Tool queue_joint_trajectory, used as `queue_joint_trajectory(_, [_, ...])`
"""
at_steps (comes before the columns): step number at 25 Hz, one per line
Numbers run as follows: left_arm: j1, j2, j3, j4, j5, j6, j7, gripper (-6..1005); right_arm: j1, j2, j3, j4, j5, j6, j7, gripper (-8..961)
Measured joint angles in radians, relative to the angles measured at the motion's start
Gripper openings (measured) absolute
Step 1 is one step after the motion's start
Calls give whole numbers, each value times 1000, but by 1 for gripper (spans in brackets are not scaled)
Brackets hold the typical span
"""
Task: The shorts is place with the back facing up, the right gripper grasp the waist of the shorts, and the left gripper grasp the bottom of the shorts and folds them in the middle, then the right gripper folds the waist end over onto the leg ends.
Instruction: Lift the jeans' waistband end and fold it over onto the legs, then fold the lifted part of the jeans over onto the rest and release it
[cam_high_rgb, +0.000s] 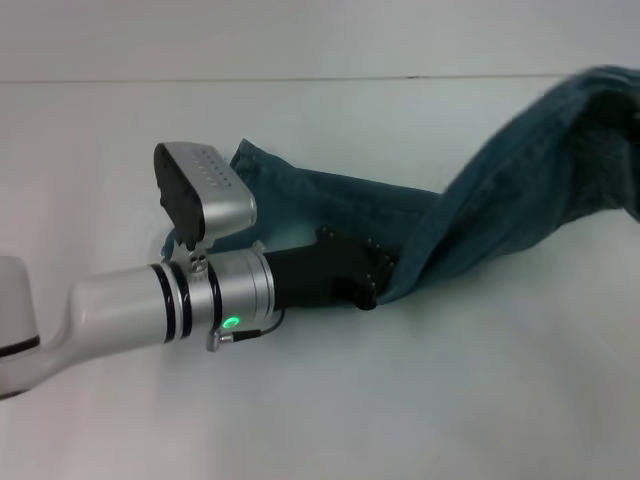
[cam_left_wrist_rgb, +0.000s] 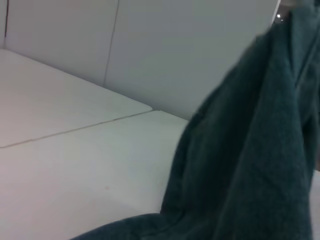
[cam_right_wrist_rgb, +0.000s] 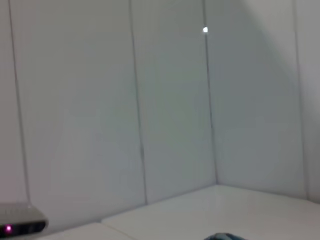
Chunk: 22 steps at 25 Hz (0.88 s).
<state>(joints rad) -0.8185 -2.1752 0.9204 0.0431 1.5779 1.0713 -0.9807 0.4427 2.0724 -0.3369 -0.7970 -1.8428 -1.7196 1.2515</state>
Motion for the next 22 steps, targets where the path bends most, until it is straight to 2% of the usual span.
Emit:
queue_joint_trajectory(5, [9, 0, -26, -49, -26, 7, 65, 11, 105, -12, -67, 83, -4, 80, -1, 54])
queue_joint_trajectory(10, [18, 0, -130, -113, -27, 6, 175, 10, 188, -18, -156, 127, -4, 146, -1, 54])
queue_joint_trajectory(16, [26, 0, -306, -260, -18, -18, 389, 10, 282, -70, -269, 210, -7, 198, 10, 54])
queue_joint_trajectory(20, [107, 0, -428, -267, -18, -1, 461, 10, 324, -85, -363, 214, -32, 269, 44, 54])
queue_joint_trajectory(22, [188, 1, -505, -227, -18, 53, 462, 10, 343, -87, -395, 211, -57, 296, 64, 54])
